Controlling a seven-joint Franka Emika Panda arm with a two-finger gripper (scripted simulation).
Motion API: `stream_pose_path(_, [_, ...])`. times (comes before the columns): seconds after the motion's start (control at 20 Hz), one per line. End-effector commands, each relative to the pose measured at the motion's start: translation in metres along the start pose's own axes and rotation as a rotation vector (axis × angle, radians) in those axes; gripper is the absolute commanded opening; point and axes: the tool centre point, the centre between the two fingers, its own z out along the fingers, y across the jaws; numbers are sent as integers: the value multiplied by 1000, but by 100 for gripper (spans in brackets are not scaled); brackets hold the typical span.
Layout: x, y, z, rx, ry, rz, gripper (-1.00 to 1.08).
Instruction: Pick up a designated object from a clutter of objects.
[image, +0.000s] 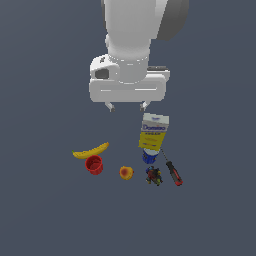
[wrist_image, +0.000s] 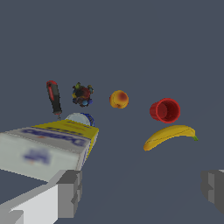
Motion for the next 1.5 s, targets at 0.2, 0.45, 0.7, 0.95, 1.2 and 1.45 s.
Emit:
stream_pose_path(0.2, [8,2,12,-8,-4,-76,100])
stream_pose_path(0.45, [17,3,27,-16,-8,-174,100])
stream_pose_path(0.7, [29,5,49,-23,-15,-305,100])
stream_pose_path(0.95, [40,7,72,-27,-22,-446,100])
stream_pose_path(1.2, [51,9,96,-26,-27,-587,100])
stream_pose_path(1.45, [60,9,121,-22,-31,-728,100])
